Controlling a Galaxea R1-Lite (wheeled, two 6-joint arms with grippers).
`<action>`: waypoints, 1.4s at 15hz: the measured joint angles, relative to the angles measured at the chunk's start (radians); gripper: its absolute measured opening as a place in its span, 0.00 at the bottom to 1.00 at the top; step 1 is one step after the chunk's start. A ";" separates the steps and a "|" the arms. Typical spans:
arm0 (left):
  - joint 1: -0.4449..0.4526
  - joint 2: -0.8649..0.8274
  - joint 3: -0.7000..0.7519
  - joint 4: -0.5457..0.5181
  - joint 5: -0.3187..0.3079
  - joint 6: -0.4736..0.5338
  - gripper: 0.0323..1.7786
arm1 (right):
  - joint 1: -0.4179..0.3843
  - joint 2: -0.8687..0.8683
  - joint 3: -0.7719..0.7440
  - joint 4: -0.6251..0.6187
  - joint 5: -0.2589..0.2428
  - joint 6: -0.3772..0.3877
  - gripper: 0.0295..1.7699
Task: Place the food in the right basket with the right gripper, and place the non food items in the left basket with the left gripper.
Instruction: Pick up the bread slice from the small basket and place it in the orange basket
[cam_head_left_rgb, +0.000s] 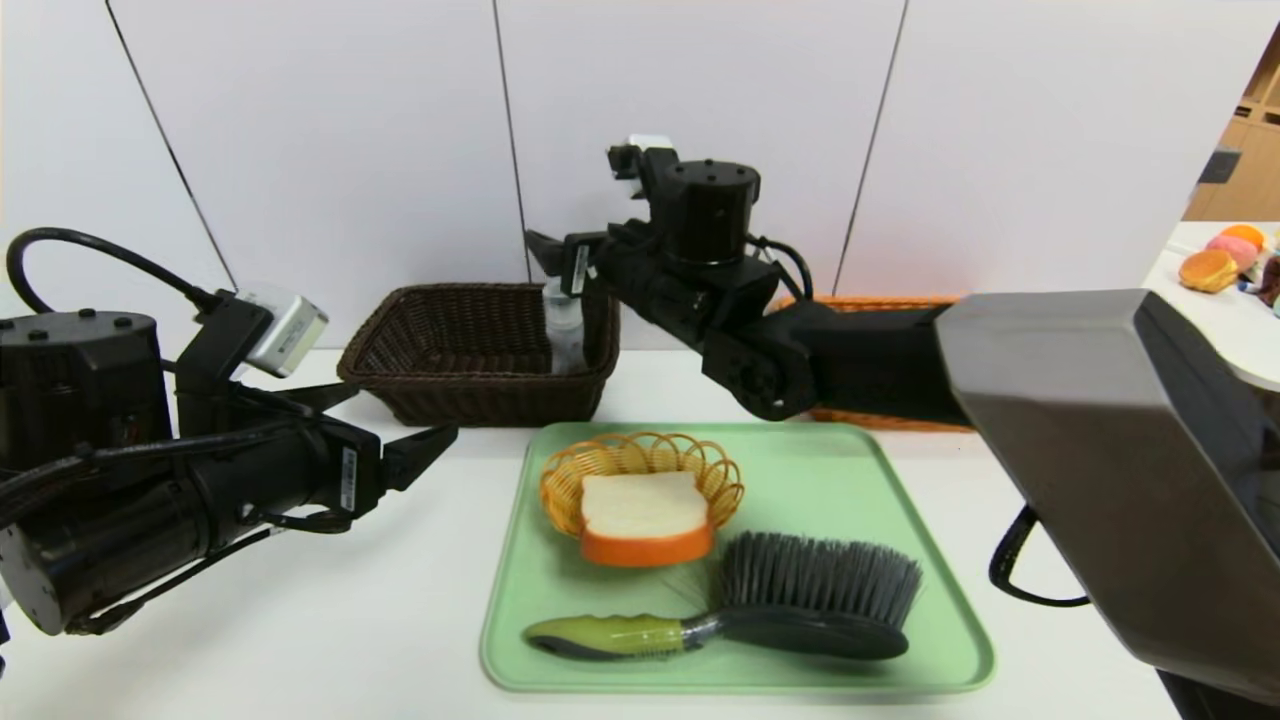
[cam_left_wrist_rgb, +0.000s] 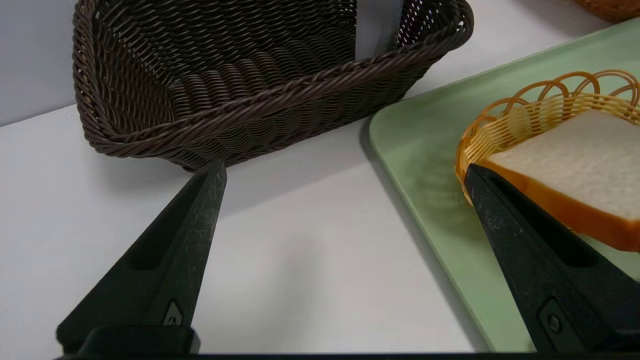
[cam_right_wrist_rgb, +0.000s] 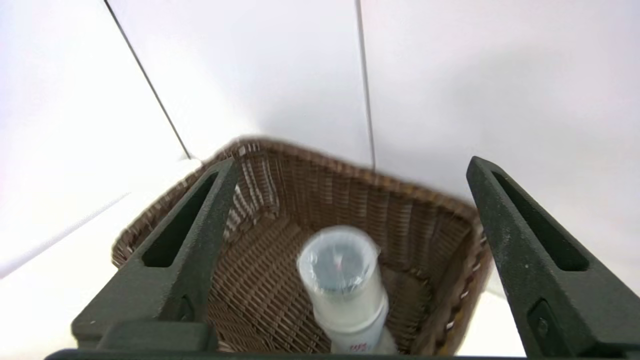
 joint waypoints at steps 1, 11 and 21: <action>-0.005 -0.008 -0.010 0.039 -0.001 0.018 0.95 | -0.002 -0.036 0.002 0.034 -0.005 -0.003 0.91; -0.081 -0.103 -0.266 0.437 0.045 -0.105 0.95 | -0.062 -0.448 0.056 0.674 -0.088 0.052 0.95; -0.082 -0.292 -0.114 0.461 0.121 -0.163 0.95 | -0.064 -0.745 0.294 1.210 -0.084 0.607 0.96</action>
